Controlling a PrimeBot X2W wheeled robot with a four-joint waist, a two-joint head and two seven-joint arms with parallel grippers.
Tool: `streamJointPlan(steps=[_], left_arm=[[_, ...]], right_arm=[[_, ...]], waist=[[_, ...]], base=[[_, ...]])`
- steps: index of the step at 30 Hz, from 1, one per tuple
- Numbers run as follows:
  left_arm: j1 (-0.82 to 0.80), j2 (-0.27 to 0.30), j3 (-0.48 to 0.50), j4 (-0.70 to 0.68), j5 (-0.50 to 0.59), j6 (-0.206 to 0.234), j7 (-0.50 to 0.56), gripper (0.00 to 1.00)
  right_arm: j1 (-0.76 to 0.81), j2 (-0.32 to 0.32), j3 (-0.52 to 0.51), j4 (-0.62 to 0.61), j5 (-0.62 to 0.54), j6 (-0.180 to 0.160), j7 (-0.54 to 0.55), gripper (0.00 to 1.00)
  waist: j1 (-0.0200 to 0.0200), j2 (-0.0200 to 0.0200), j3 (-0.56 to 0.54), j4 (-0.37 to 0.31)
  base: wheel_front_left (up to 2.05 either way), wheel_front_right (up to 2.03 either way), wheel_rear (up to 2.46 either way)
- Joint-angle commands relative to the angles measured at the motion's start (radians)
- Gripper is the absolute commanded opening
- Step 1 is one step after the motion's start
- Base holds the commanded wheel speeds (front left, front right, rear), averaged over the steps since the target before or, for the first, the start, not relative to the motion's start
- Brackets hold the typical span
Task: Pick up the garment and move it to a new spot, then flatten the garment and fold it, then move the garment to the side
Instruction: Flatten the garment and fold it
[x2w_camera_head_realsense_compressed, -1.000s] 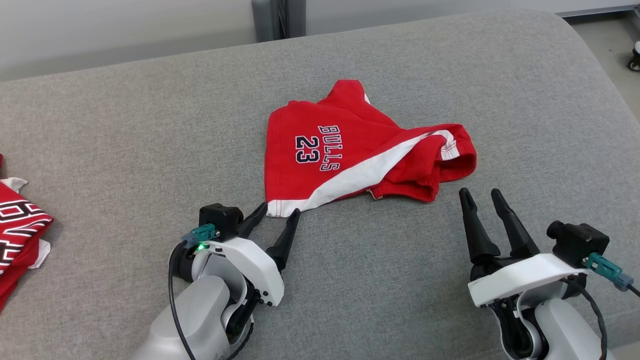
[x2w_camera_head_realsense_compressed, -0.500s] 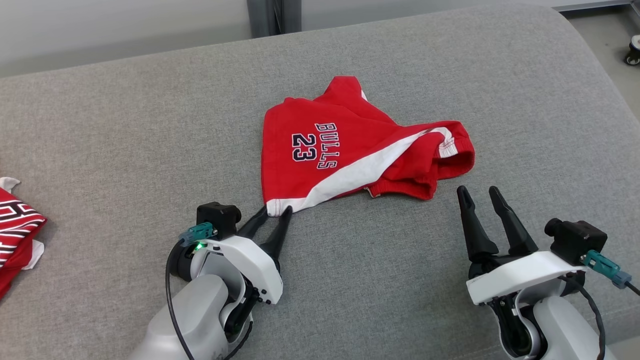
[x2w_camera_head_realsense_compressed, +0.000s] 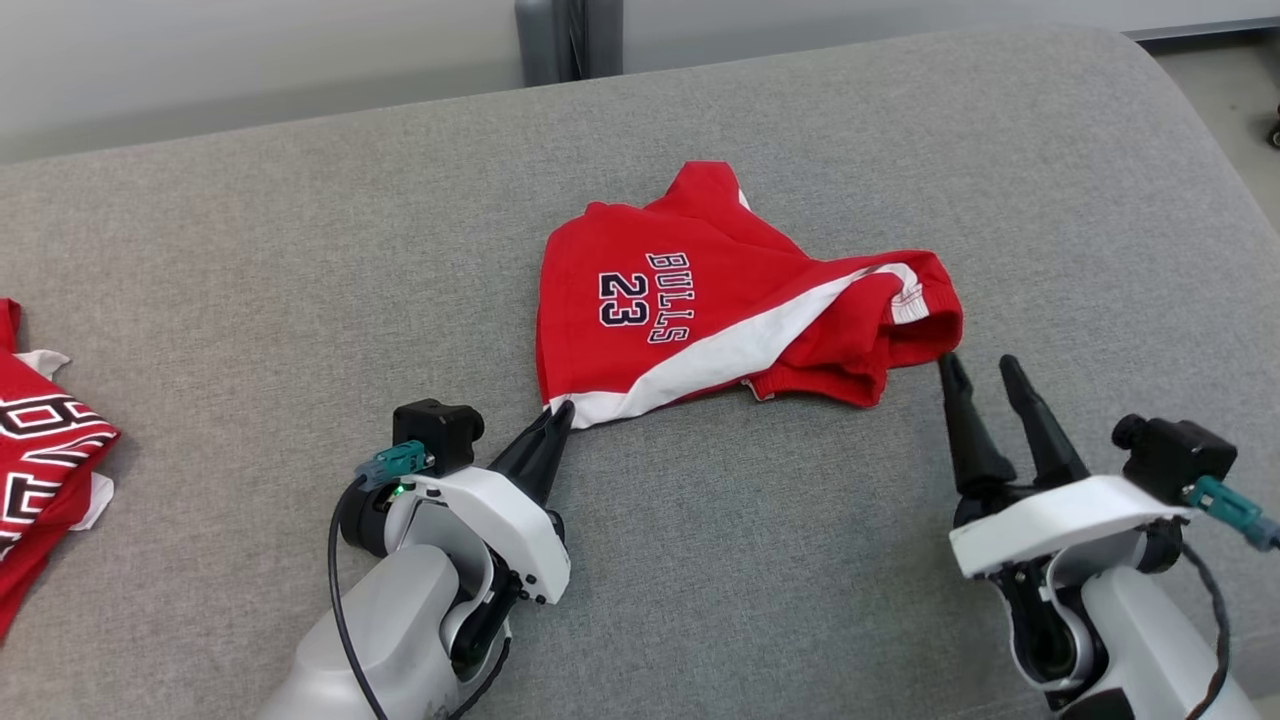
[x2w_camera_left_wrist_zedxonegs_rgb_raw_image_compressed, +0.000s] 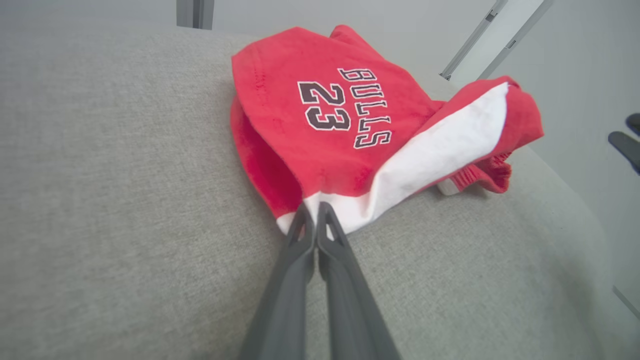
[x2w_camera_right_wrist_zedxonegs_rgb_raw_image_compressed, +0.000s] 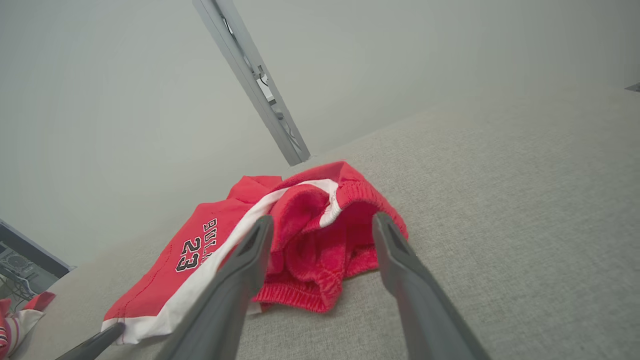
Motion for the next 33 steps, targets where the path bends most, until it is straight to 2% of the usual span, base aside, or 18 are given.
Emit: streamJointPlan(steps=[1, 11, 17, 24, 26, 27, 28, 29, 32, 33], left_arm=[[0.005, 0.007, 0.005, -0.004, 0.008, -0.002, -0.003, 0.00], [0.006, 0.004, 0.012, -0.024, 0.027, -0.002, -0.003, 0.00], [0.001, 0.004, 0.011, -0.031, 0.034, -0.002, -0.003, 0.00], [0.000, 0.008, 0.012, -0.038, 0.037, -0.002, -0.003, 0.00], [0.000, 0.009, 0.013, -0.040, 0.039, -0.002, -0.004, 0.00], [0.000, 0.010, 0.014, -0.041, 0.039, -0.002, -0.003, 0.00], [0.000, 0.010, 0.016, -0.041, 0.040, -0.002, -0.003, 0.00], [0.000, 0.010, 0.016, -0.041, 0.040, -0.002, -0.003, 0.00], [-0.001, 0.010, 0.019, -0.041, 0.042, -0.002, -0.003, 0.00], [-0.001, 0.010, 0.020, -0.041, 0.042, -0.002, -0.003, 0.00]], right_arm=[[-0.015, -0.007, -0.005, 0.009, 0.015, 0.000, -0.005, 1.00], [-0.133, -0.005, 0.028, 0.145, 0.225, 0.000, 0.024, 1.00], [-0.183, 0.001, 0.056, 0.188, 0.396, 0.000, 0.065, 1.00], [-0.209, -0.013, 0.079, 0.228, 0.510, 0.000, 0.053, 1.00], [-0.215, -0.018, 0.089, 0.233, 0.533, 0.000, 0.049, 0.87], [-0.216, -0.021, 0.099, 0.236, 0.553, 0.000, 0.046, 0.52], [-0.216, -0.023, 0.104, 0.238, 0.562, 0.000, 0.045, 0.40], [-0.216, -0.023, 0.104, 0.238, 0.562, 0.000, 0.045, 0.40], [-0.218, -0.029, 0.116, 0.235, 0.586, 0.000, 0.038, 0.00], [-0.219, -0.031, 0.120, 0.232, 0.594, 0.000, 0.034, 0.00]], waist=[[0.0000, 0.0000, 0.000, 0.002], [0.0000, 0.0000, 0.016, 0.025], [0.0000, 0.0000, 0.030, 0.046], [0.0000, 0.0000, 0.039, 0.064], [0.0000, 0.0000, 0.041, 0.067], [0.0000, 0.0000, 0.042, 0.068], [0.0000, 0.0000, 0.043, 0.067], [0.0000, 0.0000, 0.043, 0.067], [0.0000, 0.0000, 0.045, 0.067], [0.0000, 0.0000, 0.045, 0.066]], base=[[0.00, 0.00, 0.00], [0.00, 0.00, 0.00], [0.00, 0.00, 0.00], [0.00, 0.00, 0.00], [0.00, 0.00, 0.00], [0.00, 0.00, 0.00], [0.00, 0.00, 0.00], [0.00, 0.00, 0.00], [0.00, 0.00, 0.00], [0.00, 0.00, 0.00]])
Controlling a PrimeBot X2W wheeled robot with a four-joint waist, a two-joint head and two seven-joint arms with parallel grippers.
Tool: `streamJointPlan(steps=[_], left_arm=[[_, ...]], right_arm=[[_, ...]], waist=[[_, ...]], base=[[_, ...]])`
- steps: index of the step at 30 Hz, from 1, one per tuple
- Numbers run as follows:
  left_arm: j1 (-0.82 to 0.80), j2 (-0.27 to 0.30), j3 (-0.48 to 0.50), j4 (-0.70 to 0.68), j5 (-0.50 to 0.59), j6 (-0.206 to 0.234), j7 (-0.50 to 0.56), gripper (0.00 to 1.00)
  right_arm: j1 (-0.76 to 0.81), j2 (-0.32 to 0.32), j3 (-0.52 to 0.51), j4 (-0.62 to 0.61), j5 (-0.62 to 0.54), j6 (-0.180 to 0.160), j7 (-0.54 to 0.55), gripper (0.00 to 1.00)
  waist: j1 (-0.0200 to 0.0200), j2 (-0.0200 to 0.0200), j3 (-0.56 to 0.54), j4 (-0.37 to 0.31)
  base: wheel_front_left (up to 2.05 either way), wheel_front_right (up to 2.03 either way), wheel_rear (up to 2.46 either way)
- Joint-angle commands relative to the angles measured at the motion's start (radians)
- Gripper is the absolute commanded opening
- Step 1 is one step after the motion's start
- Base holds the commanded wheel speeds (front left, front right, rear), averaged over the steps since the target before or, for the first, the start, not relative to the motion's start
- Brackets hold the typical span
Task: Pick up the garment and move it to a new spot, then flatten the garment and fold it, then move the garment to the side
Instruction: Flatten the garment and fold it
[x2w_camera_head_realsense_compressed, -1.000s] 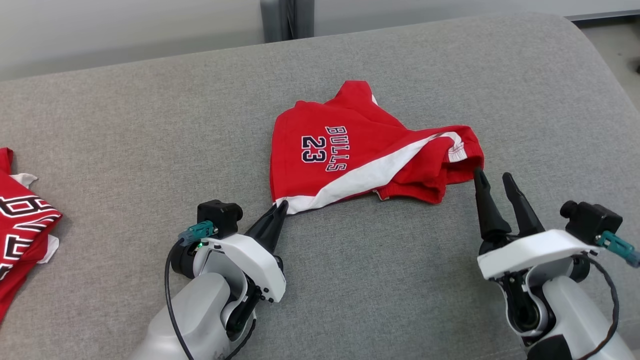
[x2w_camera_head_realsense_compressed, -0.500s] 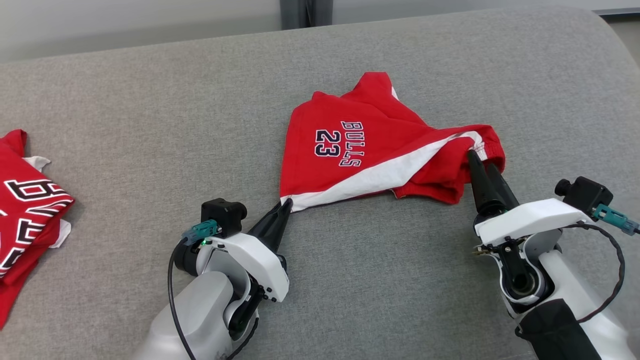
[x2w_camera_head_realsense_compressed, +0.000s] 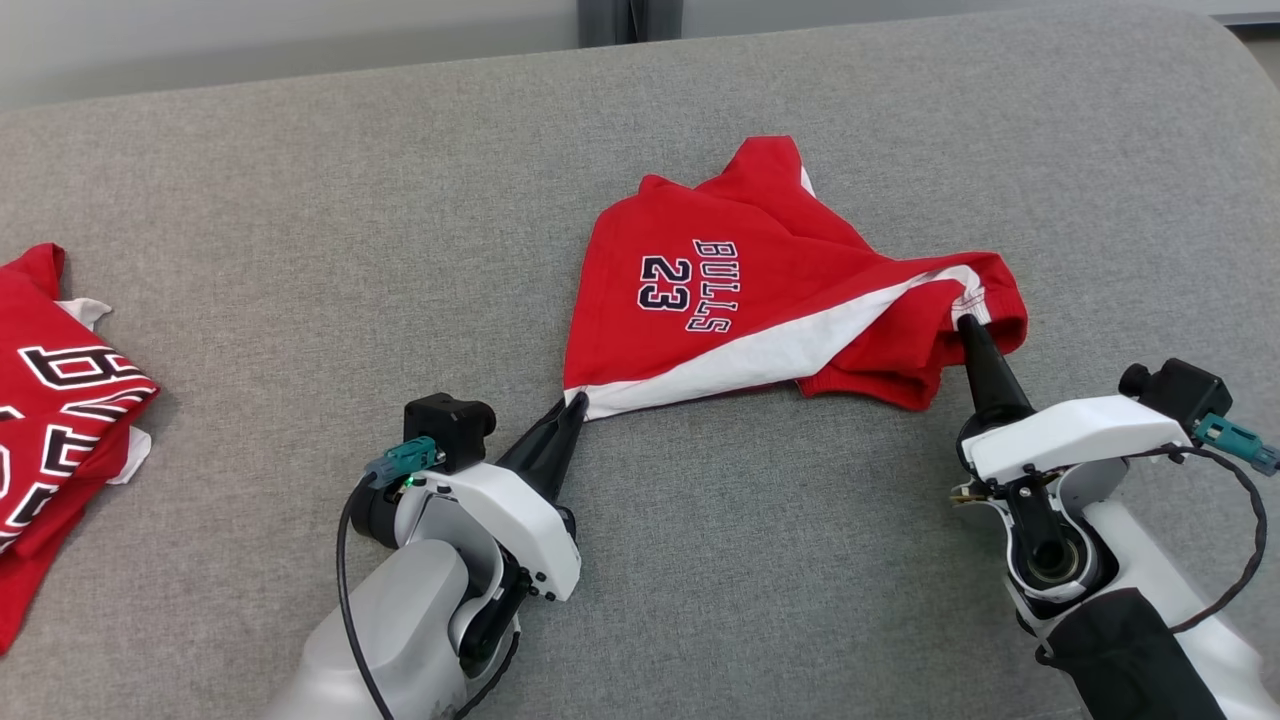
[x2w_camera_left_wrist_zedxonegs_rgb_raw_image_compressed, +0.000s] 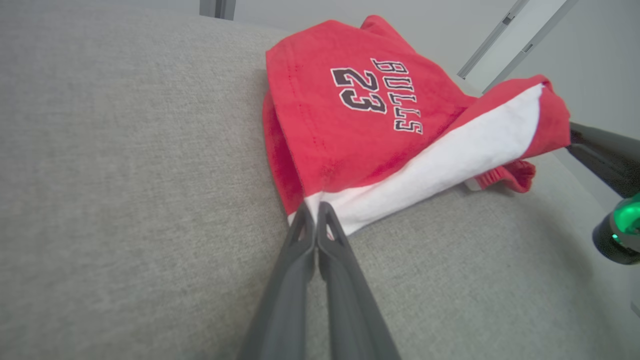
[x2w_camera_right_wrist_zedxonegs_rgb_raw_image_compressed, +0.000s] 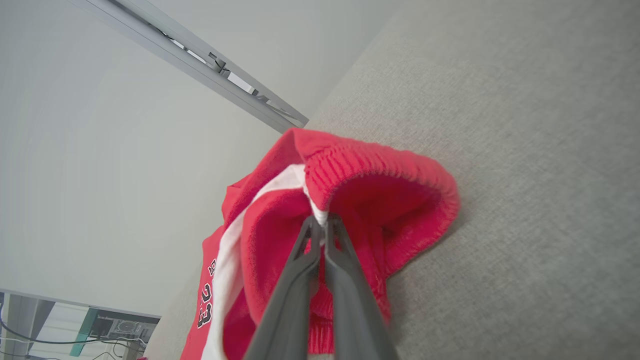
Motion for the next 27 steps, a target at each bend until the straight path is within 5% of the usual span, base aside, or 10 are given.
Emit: streamJointPlan(steps=[1, 13, 27], left_arm=[[-0.008, 0.008, 0.005, 0.000, 0.004, -0.002, -0.003, 0.00], [-0.002, 0.007, 0.016, 0.002, -0.001, -0.002, -0.003, 0.00], [0.062, -0.005, 0.176, -0.079, -0.020, -0.002, -0.004, 0.00]], right_arm=[[-0.009, -0.012, 0.004, -0.005, 0.013, 0.000, -0.011, 0.00], [0.005, -0.059, 0.072, -0.059, 0.067, 0.000, -0.022, 0.00], [0.010, -0.280, 0.172, -0.327, 0.187, 0.001, 0.240, 0.00]], waist=[[0.0000, 0.0000, 0.001, -0.001], [0.0000, 0.0000, -0.011, -0.006], [0.0000, 0.0000, -0.122, -0.016]], base=[[0.00, 0.00, 0.00], [0.00, 0.00, 0.00], [0.00, 0.00, 0.00]])
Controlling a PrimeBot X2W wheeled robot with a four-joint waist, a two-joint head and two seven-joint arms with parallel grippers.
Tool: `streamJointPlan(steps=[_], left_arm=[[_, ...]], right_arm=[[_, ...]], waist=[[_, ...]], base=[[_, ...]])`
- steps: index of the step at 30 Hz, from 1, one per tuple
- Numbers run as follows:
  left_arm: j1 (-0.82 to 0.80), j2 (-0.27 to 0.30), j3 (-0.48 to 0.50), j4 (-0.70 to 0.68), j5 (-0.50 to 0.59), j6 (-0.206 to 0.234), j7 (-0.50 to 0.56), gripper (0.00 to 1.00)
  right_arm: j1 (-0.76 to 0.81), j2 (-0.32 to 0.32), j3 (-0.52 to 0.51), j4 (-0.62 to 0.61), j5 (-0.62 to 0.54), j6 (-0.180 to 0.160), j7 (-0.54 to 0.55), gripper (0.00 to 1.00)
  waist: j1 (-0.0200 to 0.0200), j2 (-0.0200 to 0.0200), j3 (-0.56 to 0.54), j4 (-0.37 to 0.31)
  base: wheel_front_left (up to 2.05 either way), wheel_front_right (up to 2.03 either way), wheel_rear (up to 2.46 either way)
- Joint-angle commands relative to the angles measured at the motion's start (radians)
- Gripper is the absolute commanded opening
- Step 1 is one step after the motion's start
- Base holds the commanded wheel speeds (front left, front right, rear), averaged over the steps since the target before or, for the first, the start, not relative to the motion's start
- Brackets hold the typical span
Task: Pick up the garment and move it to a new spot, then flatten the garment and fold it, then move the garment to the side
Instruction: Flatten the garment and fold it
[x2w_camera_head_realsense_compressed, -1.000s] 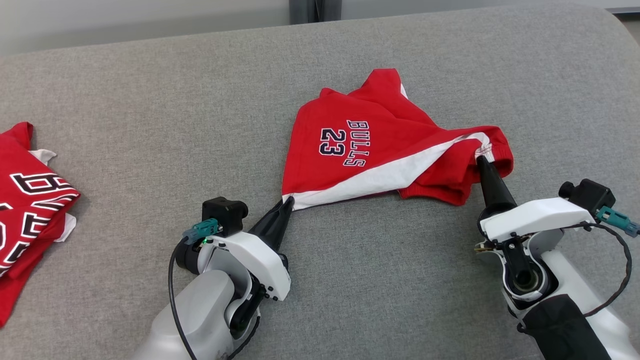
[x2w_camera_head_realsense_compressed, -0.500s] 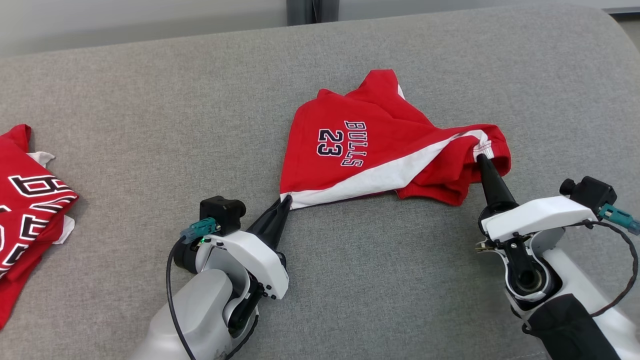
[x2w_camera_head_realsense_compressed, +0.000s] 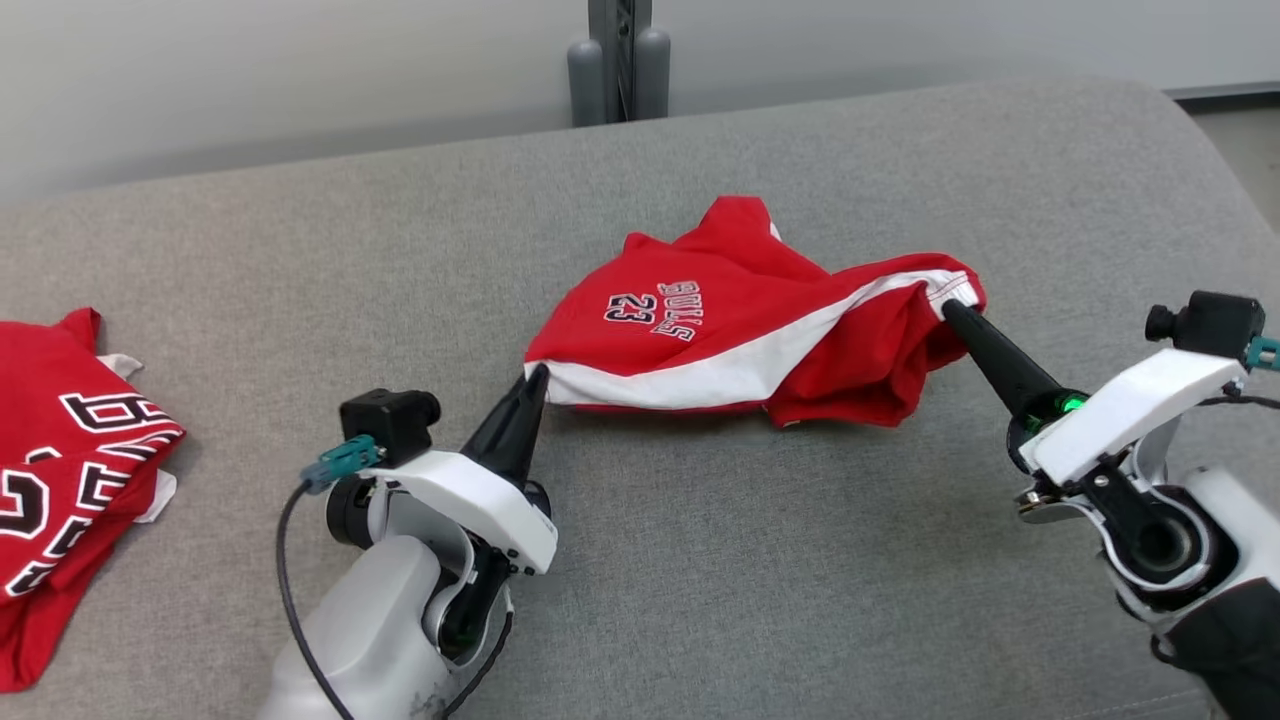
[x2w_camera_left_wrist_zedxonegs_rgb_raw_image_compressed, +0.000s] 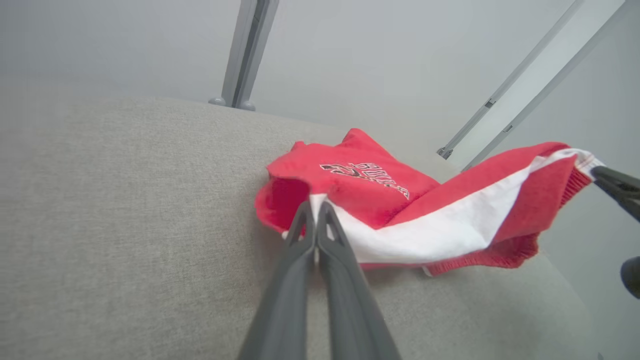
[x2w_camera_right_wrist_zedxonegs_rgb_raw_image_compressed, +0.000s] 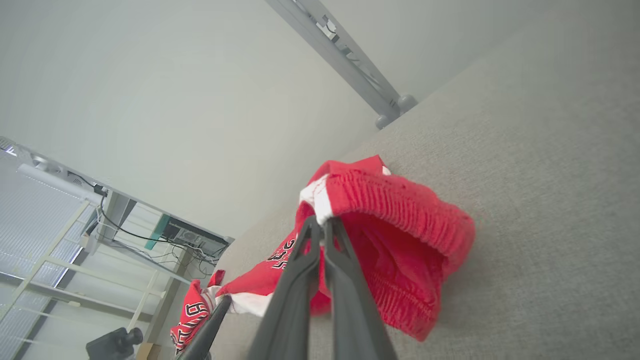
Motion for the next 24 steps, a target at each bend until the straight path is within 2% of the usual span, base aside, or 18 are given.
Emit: streamJointPlan(steps=[1, 10, 16, 24], left_arm=[[0.014, 0.000, 0.034, -0.021, -0.015, -0.002, -0.004, 0.00], [0.058, -0.016, 0.226, -0.137, -0.089, -0.002, -0.004, 0.00], [0.079, -0.023, 0.315, -0.191, -0.135, -0.002, -0.004, 0.00], [0.092, -0.023, 0.382, -0.293, -0.188, 0.013, -0.004, 0.00]], right_arm=[[-0.006, -0.026, 0.000, -0.028, 0.036, 0.001, 0.047, 0.00], [-0.058, -0.124, -0.030, -0.076, 0.216, 0.001, 0.299, 0.00], [-0.101, -0.135, -0.062, -0.049, 0.327, 0.001, 0.396, 0.00], [-0.208, -0.101, -0.094, 0.000, 0.455, 0.001, 0.471, 0.00]], waist=[[0.0000, -0.0001, -0.024, -0.001], [0.0000, -0.0001, -0.106, 0.018], [0.0000, -0.0001, -0.150, 0.032], [0.0000, -0.0001, -0.185, 0.051]], base=[[0.00, 0.00, 0.00], [0.00, 0.00, 0.00], [0.00, 0.00, 0.00], [0.00, 0.00, 0.00]])
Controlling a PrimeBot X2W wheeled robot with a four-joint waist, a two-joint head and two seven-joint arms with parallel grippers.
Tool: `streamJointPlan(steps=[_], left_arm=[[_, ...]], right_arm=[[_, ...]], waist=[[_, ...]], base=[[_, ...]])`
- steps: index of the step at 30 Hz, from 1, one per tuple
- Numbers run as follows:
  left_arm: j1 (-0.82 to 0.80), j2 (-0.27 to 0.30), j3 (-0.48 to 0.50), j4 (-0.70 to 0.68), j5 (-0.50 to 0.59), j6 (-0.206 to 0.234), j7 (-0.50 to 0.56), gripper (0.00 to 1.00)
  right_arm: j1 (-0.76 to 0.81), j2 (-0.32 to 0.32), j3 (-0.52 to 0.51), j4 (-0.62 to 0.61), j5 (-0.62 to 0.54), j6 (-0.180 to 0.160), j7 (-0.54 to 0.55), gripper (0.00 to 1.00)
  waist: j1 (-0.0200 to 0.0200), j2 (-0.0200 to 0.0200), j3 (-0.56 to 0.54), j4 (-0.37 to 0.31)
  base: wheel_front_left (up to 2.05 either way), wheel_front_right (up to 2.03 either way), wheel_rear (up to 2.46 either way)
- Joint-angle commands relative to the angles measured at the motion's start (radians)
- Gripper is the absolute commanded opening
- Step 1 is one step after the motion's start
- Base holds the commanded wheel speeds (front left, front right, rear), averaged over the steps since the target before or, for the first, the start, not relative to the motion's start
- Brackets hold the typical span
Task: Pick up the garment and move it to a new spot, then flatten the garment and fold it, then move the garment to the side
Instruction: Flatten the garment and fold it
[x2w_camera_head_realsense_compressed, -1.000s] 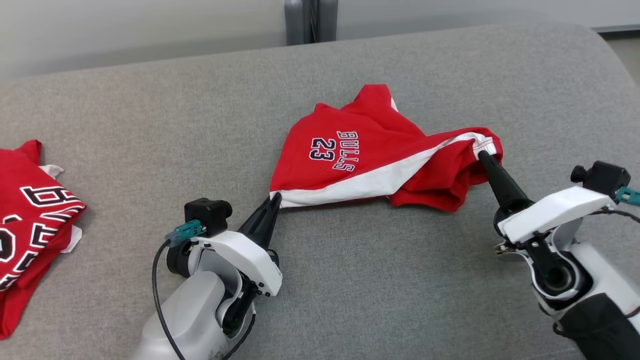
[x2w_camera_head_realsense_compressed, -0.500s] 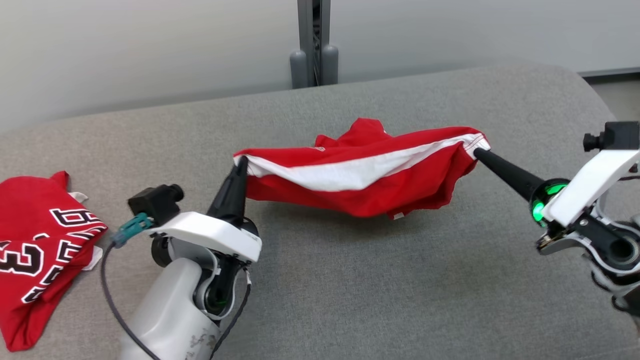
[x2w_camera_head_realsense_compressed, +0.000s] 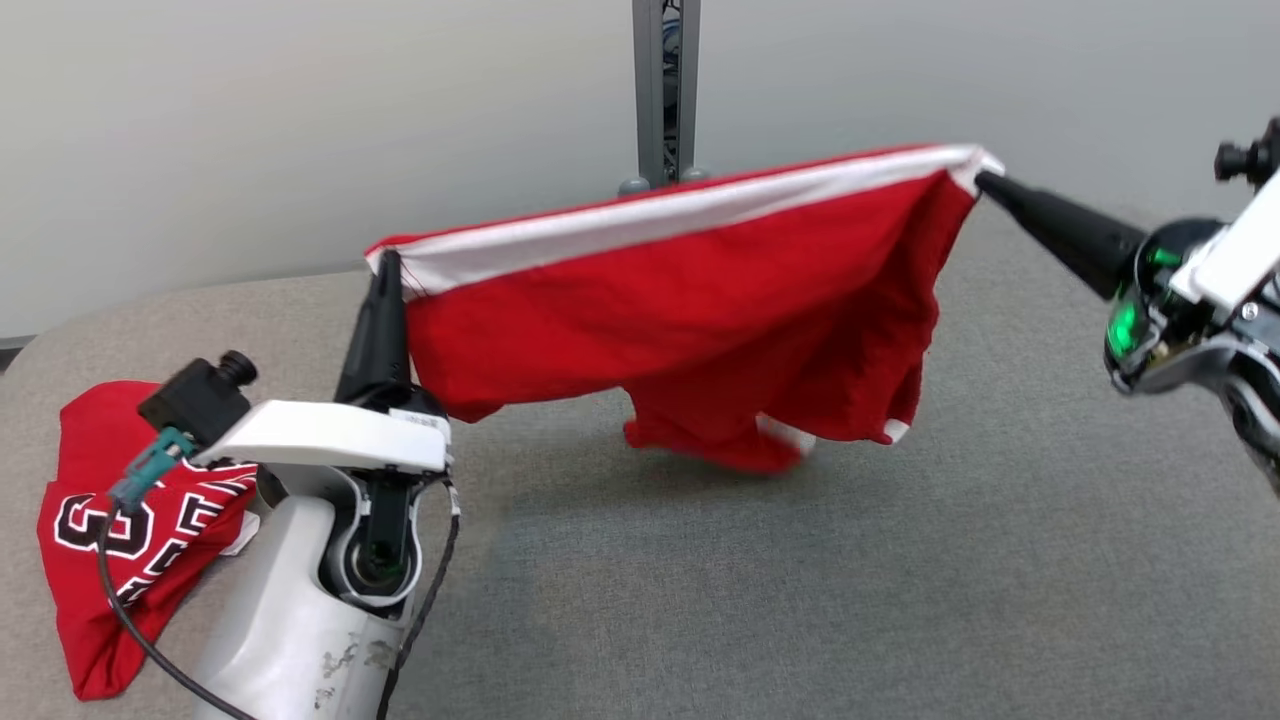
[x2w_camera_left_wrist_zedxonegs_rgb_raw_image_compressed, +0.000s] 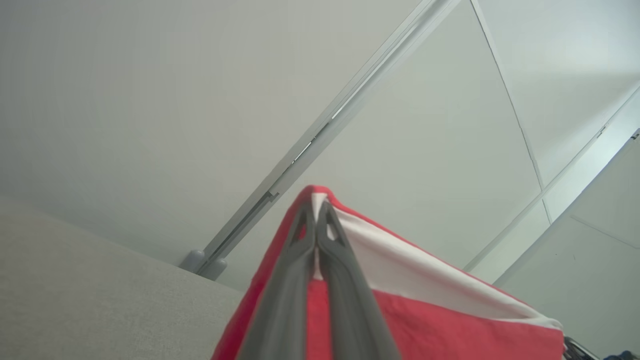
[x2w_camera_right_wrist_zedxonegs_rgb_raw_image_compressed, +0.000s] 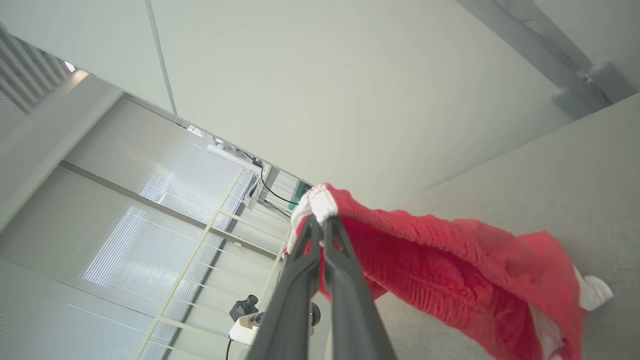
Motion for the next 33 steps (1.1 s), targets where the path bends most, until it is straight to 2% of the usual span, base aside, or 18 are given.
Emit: streamJointPlan(steps=[1, 4, 7, 12, 17, 24, 32, 33], left_arm=[[0.007, 0.005, 0.013, -0.012, -0.001, 0.007, -0.003, 0.00], [0.008, 0.005, 0.045, -0.055, 0.009, 0.021, -0.003, 0.00], [0.007, 0.005, 0.070, -0.089, 0.018, 0.033, -0.003, 0.00], [-0.015, 0.005, 0.070, -0.100, 0.043, 0.044, -0.003, 0.00], [-0.079, 0.006, 0.040, -0.044, 0.084, 0.052, -0.001, 0.00], [-0.296, 0.043, 0.046, 0.057, 0.079, 0.057, 0.081, 0.00], [-0.653, 0.088, 0.034, 0.218, 0.108, 0.050, 0.155, 0.00], [-0.653, 0.088, 0.034, 0.218, 0.108, 0.050, 0.155, 0.00]], right_arm=[[-0.022, 0.005, -0.008, 0.009, 0.012, 0.001, 0.002, 0.00], [-0.080, 0.026, -0.004, 0.042, 0.011, 0.001, -0.005, 0.00], [-0.136, 0.038, 0.025, 0.065, -0.056, 0.001, -0.027, 0.00], [-0.201, 0.051, 0.101, 0.080, -0.254, 0.001, -0.109, 0.00], [-0.241, 0.069, 0.166, 0.080, -0.406, 0.001, -0.193, 0.00], [-0.368, 0.091, 0.251, 0.124, -0.550, 0.001, -0.276, 0.00], [-0.637, 0.114, 0.359, 0.311, -0.765, 0.001, -0.474, 0.00], [-0.637, 0.114, 0.359, 0.311, -0.765, 0.001, -0.474, 0.00]], waist=[[0.0000, 0.0000, -0.005, 0.003], [0.0000, 0.0000, -0.011, 0.008], [0.0000, 0.0000, -0.016, 0.014], [0.0000, 0.0000, -0.014, 0.017], [0.0000, 0.0000, 0.006, 0.015], [0.0000, 0.0000, 0.109, 0.001], [0.0000, 0.0000, 0.306, 0.004], [0.0000, 0.0000, 0.306, 0.004]], base=[[0.00, 0.00, 0.00], [0.00, 0.00, 0.00], [0.00, 0.00, 0.00], [0.00, 0.00, 0.00], [0.00, 0.00, 0.00], [0.00, 0.00, 0.00], [0.00, 0.00, 0.00], [0.00, 0.00, 0.00]])
